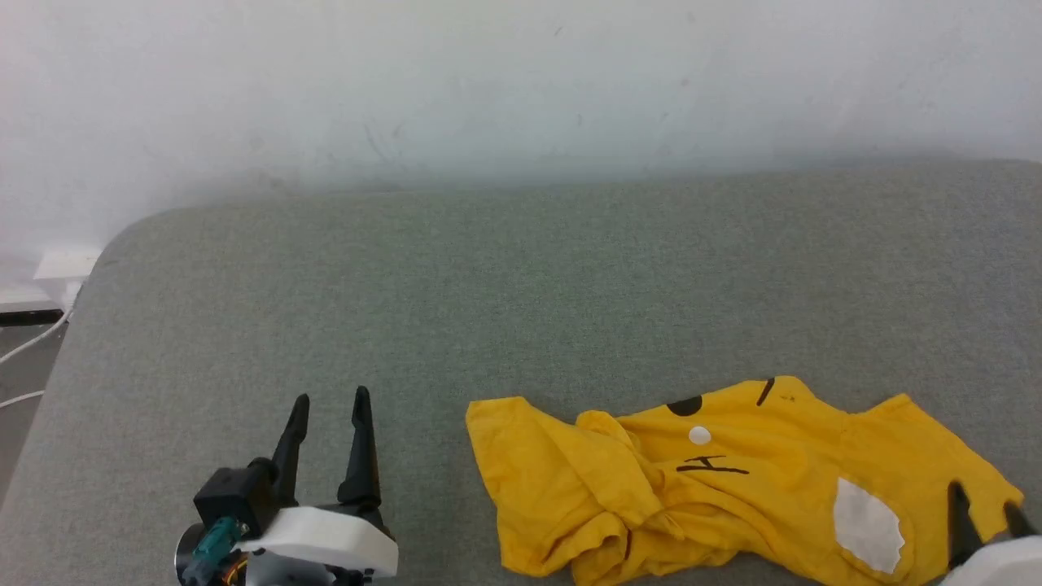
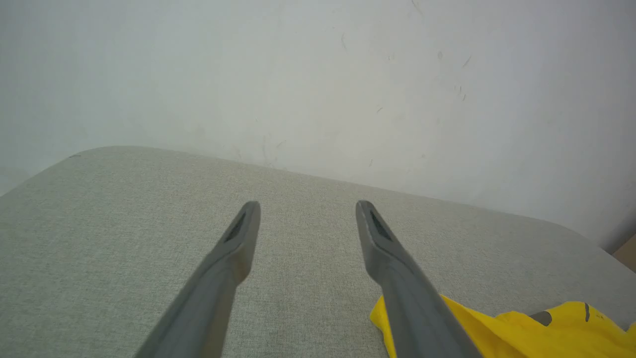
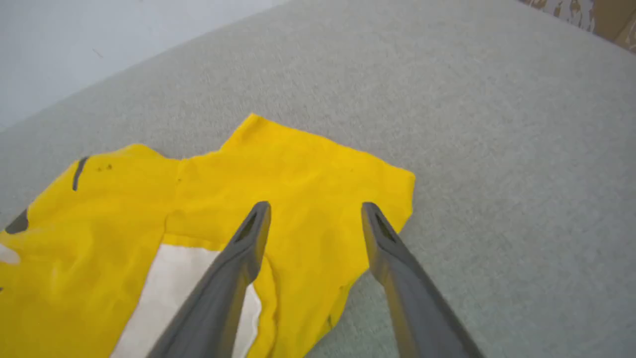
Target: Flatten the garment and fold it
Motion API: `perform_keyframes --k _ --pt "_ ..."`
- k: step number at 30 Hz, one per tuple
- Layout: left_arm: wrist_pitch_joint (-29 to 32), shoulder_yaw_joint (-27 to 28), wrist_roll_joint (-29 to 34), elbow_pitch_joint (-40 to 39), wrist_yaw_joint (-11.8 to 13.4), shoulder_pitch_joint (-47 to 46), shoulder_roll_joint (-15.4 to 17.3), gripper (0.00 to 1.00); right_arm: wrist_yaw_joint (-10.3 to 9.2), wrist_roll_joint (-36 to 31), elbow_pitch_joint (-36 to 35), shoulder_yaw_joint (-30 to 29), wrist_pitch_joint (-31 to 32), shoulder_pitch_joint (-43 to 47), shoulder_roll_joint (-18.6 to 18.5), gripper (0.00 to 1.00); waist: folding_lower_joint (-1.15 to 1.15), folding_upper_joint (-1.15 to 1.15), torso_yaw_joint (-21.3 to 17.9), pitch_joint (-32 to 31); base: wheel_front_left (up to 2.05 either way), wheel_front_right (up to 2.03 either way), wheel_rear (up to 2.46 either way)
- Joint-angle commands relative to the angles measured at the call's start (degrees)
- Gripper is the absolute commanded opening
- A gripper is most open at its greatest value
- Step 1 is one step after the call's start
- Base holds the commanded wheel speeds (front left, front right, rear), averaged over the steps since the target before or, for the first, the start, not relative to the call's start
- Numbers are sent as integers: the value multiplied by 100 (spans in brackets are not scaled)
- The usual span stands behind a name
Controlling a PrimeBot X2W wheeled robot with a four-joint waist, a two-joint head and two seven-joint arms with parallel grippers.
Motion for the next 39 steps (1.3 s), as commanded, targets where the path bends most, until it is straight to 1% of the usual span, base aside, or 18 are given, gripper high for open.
perform_keyframes --k 1,4,7,10,14,17,21,26,30,37,38,39 --pt "-27 18 29 19 8 -2 -2 100 -5 -25 -36 -7 -234 -161 0 100 0 0 -11 -11 0 0 0" --pt "-27 38 61 56 4 25 -2 100 -5 -210 -164 27 -915 -274 8 100 0 0 -21 -68 0 0 0" --pt "-27 40 72 103 2 52 -2 100 -5 -439 -420 261 -1277 -279 15 100 0 0 -18 -141 0 0 0" --pt "-27 18 77 149 14 66 -2 100 -5 -602 -763 723 -1376 -162 23 100 0 0 -15 -212 0 0 0" --pt "-19 -114 74 277 5 30 -2 100 -5 -627 -1321 1413 -1310 166 28 100 0 0 -24 -276 0 0 0" --pt "203 -356 69 429 -62 -127 -2 100 -5 -585 -1766 1812 -1175 446 28 100 0 0 -30 -273 0 0 0" --pt "884 -962 54 700 -233 -580 -2 100 -5 -588 -2343 2160 -972 752 29 100 0 0 -88 -216 0 0 0" --pt "1998 -1731 -220 1155 -454 -1326 -2 100 -5 -599 -2811 2434 -712 904 29 100 0 0 -313 -164 0 0 0" --pt "2974 -2156 -416 1591 -543 -1782 -2 100 -5 -562 -2985 2511 -574 928 30 100 0 0 -491 -127 0 0 0" --pt "4320 -2604 -453 2139 -666 -2110 80 100 -5 -397 -2971 2443 -529 952 30 100 0 0 -669 -63 0 0 0" --pt "4466 -2663 -477 2170 -688 -2126 101 96 -5 -375 -2955 2435 -539 950 30 100 0 0 -680 -55 0 0 0" --pt "4602 -2730 -498 2189 -709 -2139 127 52 -5 -346 -2937 2429 -548 947 30 100 0 0 -687 -43 0 0 0"
